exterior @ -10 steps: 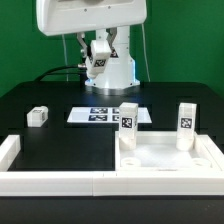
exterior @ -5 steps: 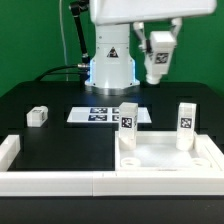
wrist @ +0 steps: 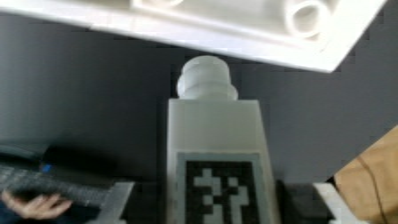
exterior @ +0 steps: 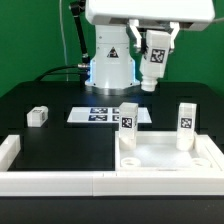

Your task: Assemble square table

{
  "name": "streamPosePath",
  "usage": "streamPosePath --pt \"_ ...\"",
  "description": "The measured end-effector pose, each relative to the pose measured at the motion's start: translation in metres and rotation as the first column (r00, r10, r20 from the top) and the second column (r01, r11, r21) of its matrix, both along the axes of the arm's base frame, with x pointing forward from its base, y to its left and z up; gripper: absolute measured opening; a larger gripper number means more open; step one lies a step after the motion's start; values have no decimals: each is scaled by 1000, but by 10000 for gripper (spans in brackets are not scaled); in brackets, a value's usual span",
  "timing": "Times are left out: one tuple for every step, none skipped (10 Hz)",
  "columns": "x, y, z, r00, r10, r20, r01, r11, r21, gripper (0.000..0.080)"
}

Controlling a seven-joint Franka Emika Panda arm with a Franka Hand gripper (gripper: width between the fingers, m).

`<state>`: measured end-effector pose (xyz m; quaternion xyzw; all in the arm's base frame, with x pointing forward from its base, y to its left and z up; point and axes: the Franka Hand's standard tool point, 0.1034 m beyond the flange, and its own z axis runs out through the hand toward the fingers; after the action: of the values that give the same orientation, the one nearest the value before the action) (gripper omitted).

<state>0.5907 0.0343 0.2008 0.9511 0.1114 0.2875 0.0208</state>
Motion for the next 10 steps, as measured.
streamPosePath --pt "-3 3 -4 999 1 -33 0 1000 12 290" --pt "-3 4 -5 1000 0 -28 1 1000 10 290" --pt "-3 13 -23 1000 -7 -18 7 1000 9 290" --pt "7 33 -47 999 -4 -43 6 1000 29 290" --pt "25 53 -52 999 -23 -46 26 997 68 290" --pt "47 72 -51 998 -44 -34 47 993 105 290" --pt "60 85 -51 997 -68 -40 73 988 135 290" --pt "57 79 -52 998 -58 -34 62 991 121 290" --pt "56 78 -53 997 -61 -39 65 990 122 290" --pt "56 79 -54 997 -60 -39 65 990 121 290"
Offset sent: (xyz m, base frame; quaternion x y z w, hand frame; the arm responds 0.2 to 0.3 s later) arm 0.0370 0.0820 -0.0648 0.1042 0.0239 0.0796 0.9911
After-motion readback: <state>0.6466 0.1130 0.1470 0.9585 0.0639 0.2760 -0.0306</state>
